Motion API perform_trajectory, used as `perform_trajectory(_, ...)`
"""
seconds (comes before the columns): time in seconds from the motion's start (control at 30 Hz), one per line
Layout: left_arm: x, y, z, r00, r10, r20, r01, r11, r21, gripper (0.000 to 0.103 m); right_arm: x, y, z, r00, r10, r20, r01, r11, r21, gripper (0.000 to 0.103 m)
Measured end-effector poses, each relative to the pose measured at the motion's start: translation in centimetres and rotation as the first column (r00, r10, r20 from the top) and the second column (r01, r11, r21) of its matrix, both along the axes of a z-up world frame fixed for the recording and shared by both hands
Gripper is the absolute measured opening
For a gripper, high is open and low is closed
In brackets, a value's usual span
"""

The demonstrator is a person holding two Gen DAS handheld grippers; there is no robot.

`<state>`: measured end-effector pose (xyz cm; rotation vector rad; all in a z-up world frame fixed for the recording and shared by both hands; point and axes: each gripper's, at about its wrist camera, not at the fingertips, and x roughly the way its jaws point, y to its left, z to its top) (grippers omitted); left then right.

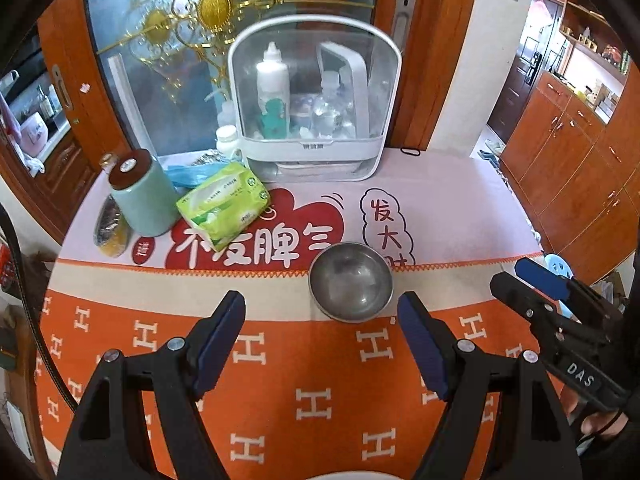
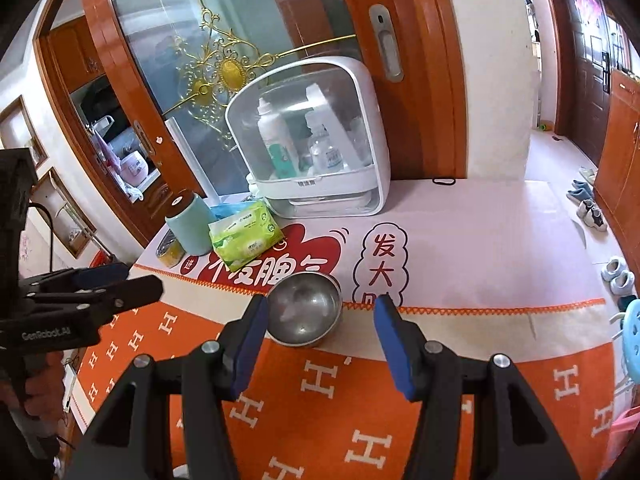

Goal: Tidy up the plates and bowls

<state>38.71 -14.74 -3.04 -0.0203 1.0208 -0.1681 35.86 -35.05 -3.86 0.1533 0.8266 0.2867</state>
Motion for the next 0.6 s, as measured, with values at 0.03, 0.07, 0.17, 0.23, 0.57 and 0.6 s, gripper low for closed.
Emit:
perform_trajectory(0.03,0.4,-0.1,-0.6,1.000,0.000,-0.006,0.000,1.000,-0.003,0.077,0.1,0.0,-0.5,1.000,-0.008,0.009,0.008,1.000,-0.007,0.055)
perform_trajectory(0.07,0.8,-0.1,-1.2,1.000,0.001,-0.011,-0.001,1.000,-0.007,0.077,0.4,0.1,-1.1,1.000,-0.019,0.023,0.020,1.000,-0.021,0.055)
perform_trajectory(0.17,2.1,-0.4,-3.7,0.999,0.009,-0.038,-0.009,1.000,-0.012,0.077,0.8,0.3,-2.7,0.998,-0.029,0.048,0.031,0.999,-0.036,0.055)
perform_trajectory(0.23,2.8,-0.5,-4.9,0.999,0.013,-0.048,-0.014,1.000,-0.022,0.077,1.1,0.4,-3.5,0.997,-0.034,0.062,0.035,0.999,-0.026,0.055)
perform_trajectory(0.57,5.5,-0.8,-11.5,0.994,0.047,-0.097,-0.054,0.996,-0.074,0.077,3.2,1.1,-7.9,0.994,-0.053,0.091,0.049,0.998,0.051,0.055)
perform_trajectory(0.6,5.7,-0.8,-12.1,0.993,0.057,-0.104,-0.065,0.995,-0.077,0.077,3.3,1.2,-8.4,0.995,-0.054,0.084,0.050,0.997,0.052,0.055)
